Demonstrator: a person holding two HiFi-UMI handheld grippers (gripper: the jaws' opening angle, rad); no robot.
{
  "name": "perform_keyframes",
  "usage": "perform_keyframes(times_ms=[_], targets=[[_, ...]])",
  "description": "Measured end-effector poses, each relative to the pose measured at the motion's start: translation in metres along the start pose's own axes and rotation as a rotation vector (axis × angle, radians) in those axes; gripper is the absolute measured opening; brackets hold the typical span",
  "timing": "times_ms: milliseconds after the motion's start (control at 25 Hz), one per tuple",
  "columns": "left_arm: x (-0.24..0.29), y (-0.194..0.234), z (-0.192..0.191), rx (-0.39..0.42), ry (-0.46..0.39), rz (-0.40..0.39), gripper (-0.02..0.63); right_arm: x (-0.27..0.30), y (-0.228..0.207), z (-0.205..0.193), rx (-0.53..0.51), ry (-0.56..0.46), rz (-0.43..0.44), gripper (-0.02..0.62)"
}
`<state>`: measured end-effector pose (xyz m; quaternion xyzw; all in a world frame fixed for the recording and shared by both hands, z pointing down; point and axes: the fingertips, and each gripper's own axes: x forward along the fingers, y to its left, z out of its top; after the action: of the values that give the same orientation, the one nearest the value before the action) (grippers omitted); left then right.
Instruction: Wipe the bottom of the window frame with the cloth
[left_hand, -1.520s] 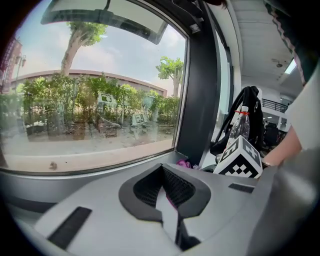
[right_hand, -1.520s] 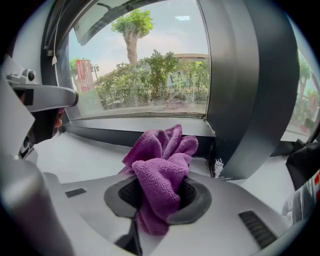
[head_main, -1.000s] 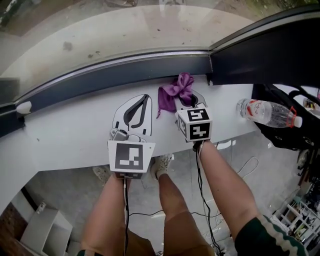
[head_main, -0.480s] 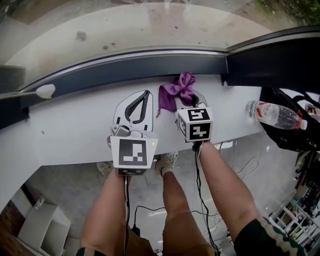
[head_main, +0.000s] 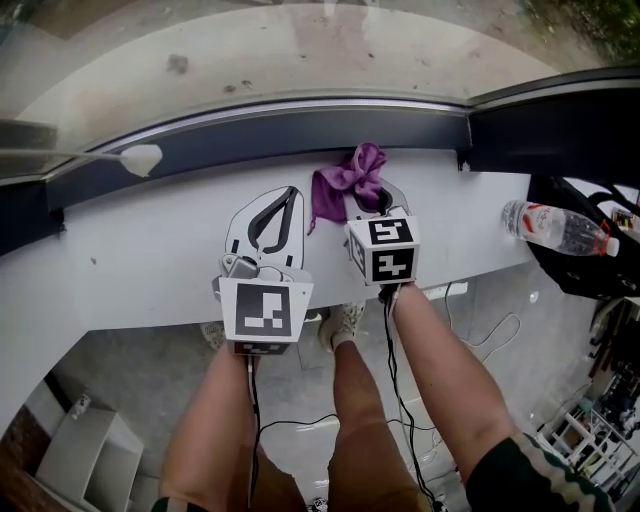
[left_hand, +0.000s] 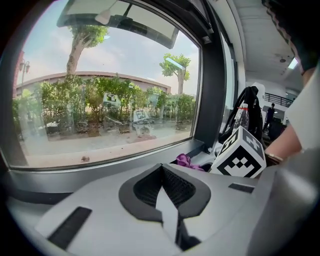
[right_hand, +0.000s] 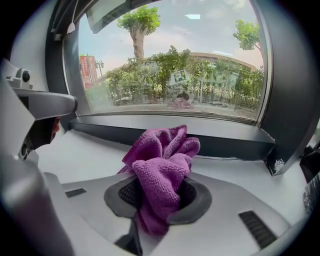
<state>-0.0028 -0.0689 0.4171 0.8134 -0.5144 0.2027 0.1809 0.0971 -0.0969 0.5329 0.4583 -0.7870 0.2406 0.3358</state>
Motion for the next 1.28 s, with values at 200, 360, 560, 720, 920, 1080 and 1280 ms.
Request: perform_keyframes(times_ms=[200,360,560,720,920,1080,1280], targets=[[-0.017,0.014,-0.008,-0.015,-0.007,0.011,0.009,0.006,0.036,0.004,-0.039,0.006,0.035,0.112],[-0.031,0.033,-0.012,-0.018,-0.006,0.031,0.009,0.010,0.054,0.006,-0.036,0.011,0.029,0.112],[-0.044,0.055,-0.020,-0.027,-0.001,0.046,0.009,0.015,0.067,0.012,-0.044,-0.002,0.016,0.112],[-0.056,0.070,-0.024,-0.026,0.001,0.059,0.009,0.020,0.087,0.015,-0.043,0.002,0.031,0.112],[-0.067,0.085,-0.028,-0.033,-0.003,0.073,0.009,0.028,0.116,0.021,-0.077,0.001,0.056,0.112],[-0.077,0.101,-0.033,-0.045,-0.006,0.087,0.009,0.033,0.137,0.028,-0.111,-0.015,0.065,0.112],[-0.088,0.119,-0.044,-0.051,0.005,0.100,0.009,0.040,0.155,0.031,-0.110,-0.008,0.070,0.112]])
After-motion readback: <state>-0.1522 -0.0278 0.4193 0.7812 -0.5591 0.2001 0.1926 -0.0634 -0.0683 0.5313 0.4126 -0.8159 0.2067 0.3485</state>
